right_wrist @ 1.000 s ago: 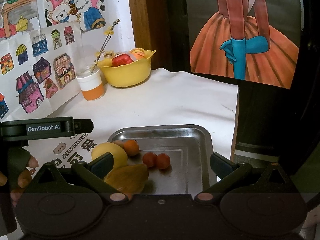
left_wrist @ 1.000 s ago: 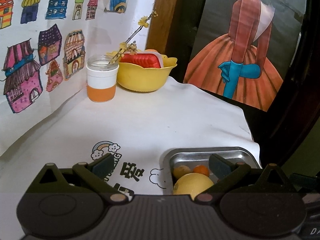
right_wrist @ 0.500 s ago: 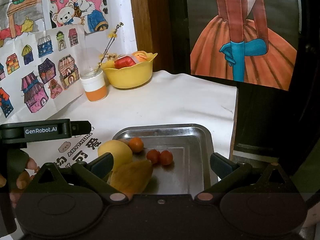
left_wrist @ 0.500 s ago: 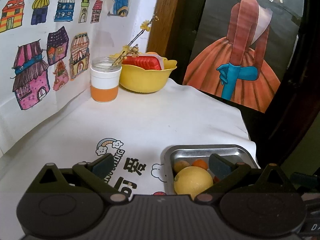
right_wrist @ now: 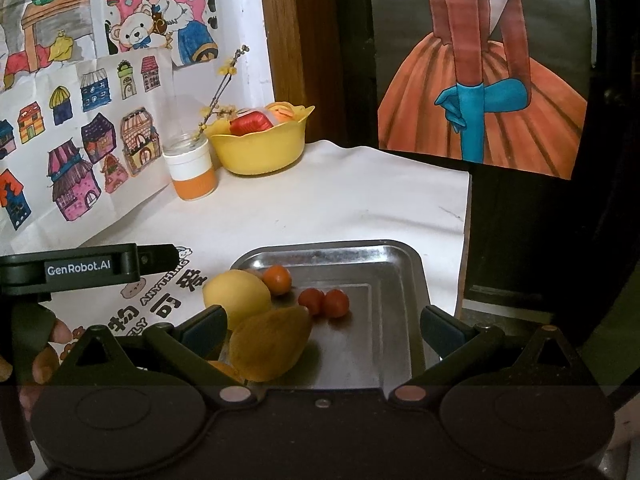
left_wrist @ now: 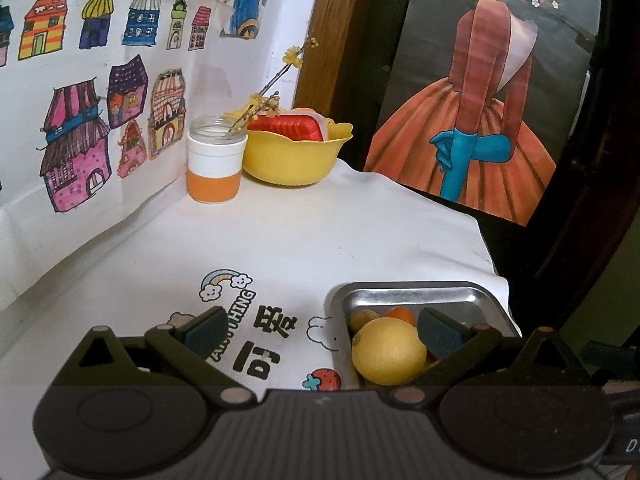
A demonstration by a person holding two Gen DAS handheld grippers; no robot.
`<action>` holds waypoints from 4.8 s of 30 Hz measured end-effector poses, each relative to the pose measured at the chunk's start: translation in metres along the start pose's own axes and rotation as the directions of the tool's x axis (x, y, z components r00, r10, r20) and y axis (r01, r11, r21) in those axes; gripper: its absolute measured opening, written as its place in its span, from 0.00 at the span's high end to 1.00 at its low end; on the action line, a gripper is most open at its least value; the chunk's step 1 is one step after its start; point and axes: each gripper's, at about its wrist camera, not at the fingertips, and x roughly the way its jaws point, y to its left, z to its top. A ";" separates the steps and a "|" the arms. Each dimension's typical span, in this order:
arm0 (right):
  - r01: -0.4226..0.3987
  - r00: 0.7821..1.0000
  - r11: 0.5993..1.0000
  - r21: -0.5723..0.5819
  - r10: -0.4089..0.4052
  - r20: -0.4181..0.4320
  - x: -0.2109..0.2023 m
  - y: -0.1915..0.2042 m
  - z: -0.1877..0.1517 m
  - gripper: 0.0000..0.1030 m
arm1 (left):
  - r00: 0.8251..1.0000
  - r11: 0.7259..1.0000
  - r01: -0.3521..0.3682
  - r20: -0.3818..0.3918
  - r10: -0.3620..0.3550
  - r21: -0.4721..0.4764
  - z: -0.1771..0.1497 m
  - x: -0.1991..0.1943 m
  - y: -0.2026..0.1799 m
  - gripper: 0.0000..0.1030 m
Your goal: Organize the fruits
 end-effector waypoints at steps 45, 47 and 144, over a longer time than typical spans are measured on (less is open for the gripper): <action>0.016 0.998 1.000 -0.008 -0.016 0.058 -0.023 0.016 -0.033 0.01 | 0.998 0.999 -0.037 0.046 0.037 0.006 -0.045 -0.037 0.014 0.00; 0.016 0.998 1.000 -0.008 -0.015 0.058 -0.024 0.017 -0.034 0.01 | 0.998 0.999 -0.036 0.049 0.036 -0.001 -0.048 -0.040 0.014 0.00; 0.081 0.956 0.994 -0.079 -0.055 0.288 -0.117 0.089 -0.152 0.01 | 0.972 0.994 -0.106 0.213 0.103 0.005 -0.160 -0.148 0.057 0.00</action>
